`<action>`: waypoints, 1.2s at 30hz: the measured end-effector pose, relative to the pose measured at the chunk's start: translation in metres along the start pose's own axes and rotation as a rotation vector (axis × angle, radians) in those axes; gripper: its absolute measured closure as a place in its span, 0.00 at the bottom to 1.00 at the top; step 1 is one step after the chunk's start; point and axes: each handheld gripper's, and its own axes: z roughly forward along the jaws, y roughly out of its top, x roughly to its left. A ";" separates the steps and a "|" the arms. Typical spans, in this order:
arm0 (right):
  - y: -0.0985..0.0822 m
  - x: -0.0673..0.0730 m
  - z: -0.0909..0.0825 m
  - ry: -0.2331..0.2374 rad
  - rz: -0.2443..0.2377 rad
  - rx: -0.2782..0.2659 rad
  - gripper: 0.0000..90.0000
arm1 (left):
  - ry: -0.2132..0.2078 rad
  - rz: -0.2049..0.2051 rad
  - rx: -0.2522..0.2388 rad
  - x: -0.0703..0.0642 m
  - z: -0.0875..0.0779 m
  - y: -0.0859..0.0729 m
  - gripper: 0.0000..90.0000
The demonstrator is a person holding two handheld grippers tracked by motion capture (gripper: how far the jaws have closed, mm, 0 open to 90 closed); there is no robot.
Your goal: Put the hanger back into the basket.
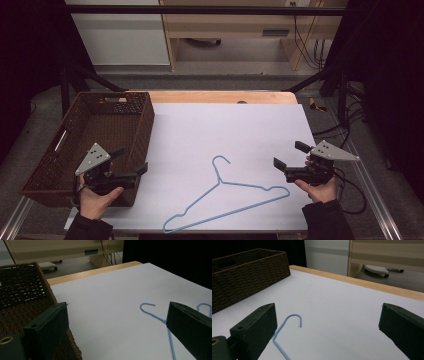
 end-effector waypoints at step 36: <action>0.004 0.039 0.054 0.115 -0.142 0.252 0.07 | -0.032 0.035 0.036 -0.017 0.012 -0.001 0.05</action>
